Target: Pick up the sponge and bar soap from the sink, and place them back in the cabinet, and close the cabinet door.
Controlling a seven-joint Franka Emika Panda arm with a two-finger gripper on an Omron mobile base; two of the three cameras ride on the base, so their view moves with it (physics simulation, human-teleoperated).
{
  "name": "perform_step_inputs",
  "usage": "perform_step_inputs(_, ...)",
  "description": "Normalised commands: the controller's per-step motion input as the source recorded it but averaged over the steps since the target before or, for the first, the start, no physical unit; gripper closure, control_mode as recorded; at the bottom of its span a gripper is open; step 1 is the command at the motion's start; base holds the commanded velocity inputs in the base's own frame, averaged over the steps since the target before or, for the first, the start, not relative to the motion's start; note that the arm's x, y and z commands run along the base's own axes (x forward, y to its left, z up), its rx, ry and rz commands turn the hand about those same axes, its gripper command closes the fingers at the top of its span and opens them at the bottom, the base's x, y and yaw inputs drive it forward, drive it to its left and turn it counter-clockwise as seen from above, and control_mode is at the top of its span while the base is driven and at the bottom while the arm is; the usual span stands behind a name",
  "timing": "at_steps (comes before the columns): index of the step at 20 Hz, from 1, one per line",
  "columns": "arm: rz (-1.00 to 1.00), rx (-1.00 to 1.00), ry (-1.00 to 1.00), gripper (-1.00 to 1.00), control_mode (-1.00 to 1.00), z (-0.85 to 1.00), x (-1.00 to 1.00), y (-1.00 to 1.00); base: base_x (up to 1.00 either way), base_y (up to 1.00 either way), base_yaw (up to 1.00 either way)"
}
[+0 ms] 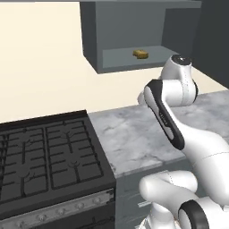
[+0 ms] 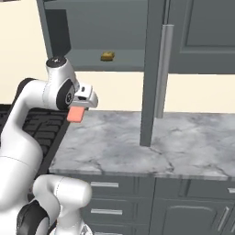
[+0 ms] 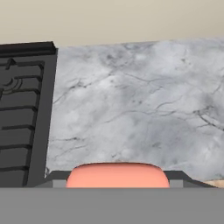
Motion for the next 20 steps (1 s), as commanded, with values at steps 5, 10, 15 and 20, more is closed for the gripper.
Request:
perform_step_inputs(5,0.00,0.00,0.00,1.00,1.00,0.00,0.00,0.00,0.31,-0.39,0.28)
perform_step_inputs(10,0.00,0.00,0.00,1.00,1.00,0.00,0.00,0.00,0.12,-0.29,0.20)
perform_step_inputs(15,0.00,0.00,0.00,1.00,1.00,0.00,0.00,0.00,0.13,-0.08,0.03)
perform_step_inputs(20,0.00,0.00,0.00,1.00,-1.00,0.00,0.00,0.00,0.00,0.00,0.00)
